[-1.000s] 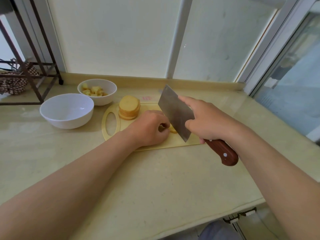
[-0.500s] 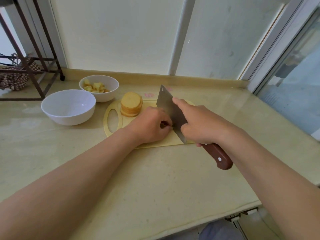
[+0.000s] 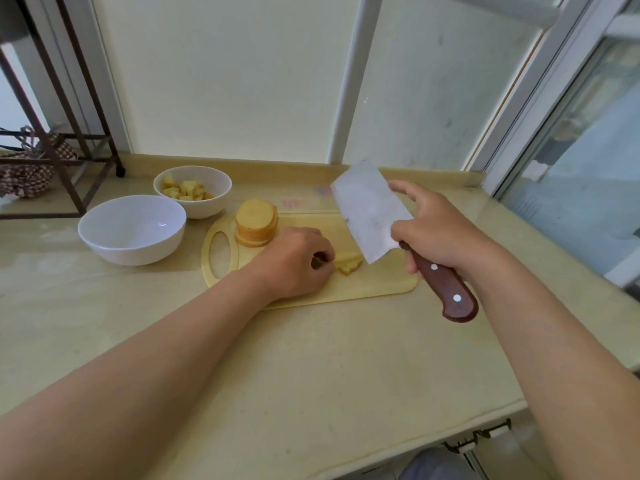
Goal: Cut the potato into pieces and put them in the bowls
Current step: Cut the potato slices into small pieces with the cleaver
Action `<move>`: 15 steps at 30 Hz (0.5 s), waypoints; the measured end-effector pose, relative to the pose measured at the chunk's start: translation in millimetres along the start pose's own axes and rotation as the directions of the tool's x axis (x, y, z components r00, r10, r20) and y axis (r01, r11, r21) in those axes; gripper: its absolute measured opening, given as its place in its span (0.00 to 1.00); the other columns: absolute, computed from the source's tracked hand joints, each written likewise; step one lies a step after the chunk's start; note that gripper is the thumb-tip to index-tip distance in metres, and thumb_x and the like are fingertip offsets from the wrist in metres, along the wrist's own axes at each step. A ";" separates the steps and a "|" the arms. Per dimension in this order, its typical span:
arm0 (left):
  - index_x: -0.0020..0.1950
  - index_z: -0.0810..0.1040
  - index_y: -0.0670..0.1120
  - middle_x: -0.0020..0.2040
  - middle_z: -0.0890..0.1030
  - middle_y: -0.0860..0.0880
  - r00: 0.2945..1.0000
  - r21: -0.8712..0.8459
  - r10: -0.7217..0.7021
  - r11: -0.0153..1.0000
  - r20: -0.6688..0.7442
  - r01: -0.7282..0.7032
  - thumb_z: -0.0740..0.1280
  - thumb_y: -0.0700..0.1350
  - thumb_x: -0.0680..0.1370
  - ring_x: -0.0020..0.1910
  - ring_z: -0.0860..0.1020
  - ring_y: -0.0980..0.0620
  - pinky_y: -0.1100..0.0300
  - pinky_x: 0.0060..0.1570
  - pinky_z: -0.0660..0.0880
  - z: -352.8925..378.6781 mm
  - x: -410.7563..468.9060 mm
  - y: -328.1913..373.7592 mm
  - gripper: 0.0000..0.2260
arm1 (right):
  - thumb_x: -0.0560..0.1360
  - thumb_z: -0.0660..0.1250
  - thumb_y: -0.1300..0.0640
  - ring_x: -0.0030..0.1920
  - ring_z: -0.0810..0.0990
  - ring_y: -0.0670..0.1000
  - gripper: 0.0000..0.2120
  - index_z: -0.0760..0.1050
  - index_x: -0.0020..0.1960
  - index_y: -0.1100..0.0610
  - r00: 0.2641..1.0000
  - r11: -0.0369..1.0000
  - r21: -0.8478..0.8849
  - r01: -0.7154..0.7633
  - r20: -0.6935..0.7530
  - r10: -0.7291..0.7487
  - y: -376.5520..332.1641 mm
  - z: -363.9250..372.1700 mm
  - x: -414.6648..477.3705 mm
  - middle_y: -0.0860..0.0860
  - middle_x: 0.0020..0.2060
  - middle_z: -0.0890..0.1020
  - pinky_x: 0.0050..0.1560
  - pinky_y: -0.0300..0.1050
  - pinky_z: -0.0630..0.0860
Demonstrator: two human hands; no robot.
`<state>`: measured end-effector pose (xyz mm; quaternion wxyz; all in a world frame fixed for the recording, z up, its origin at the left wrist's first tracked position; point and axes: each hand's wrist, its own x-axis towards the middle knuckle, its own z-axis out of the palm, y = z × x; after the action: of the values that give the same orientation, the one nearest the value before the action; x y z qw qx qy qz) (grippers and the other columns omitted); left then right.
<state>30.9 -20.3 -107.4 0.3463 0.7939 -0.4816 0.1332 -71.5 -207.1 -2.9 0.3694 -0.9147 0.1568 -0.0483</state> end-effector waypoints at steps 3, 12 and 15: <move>0.42 0.84 0.43 0.39 0.82 0.48 1.000 -0.007 -0.009 1.000 0.021 0.009 0.73 0.40 0.71 0.36 0.79 0.52 0.56 0.39 0.78 -1.5 -0.2 1.3 0.02 | 0.75 0.62 0.68 0.23 0.77 0.52 0.34 0.67 0.75 0.41 0.994 0.984 0.157 -0.086 -0.054 0.095 28.7 -6.9 -7.1 0.51 0.27 0.82 0.26 0.46 0.76; 0.54 0.80 0.45 0.48 0.79 0.50 0.989 0.021 -0.133 0.991 0.063 0.131 0.68 0.48 0.71 0.46 0.76 0.52 0.61 0.49 0.73 0.4 -0.5 2.3 0.14 | 0.77 0.63 0.69 0.22 0.74 0.52 0.35 0.63 0.80 0.47 0.979 0.924 0.335 -0.186 -0.016 0.203 78.3 9.5 -15.9 0.53 0.27 0.82 0.23 0.43 0.73; 0.59 0.78 0.46 0.53 0.79 0.50 0.979 0.084 -0.164 0.984 0.117 0.155 0.64 0.54 0.71 0.52 0.76 0.51 0.57 0.53 0.74 -0.7 0.1 4.9 0.20 | 0.77 0.62 0.70 0.22 0.74 0.51 0.35 0.64 0.78 0.45 0.981 0.930 0.313 -0.191 0.016 0.195 78.6 13.2 -14.1 0.53 0.26 0.82 0.23 0.42 0.73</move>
<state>26.9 -21.3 -104.8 0.2957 0.8490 -0.4317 0.0732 -101.9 -247.1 -66.4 0.5116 -0.8242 0.2390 -0.0429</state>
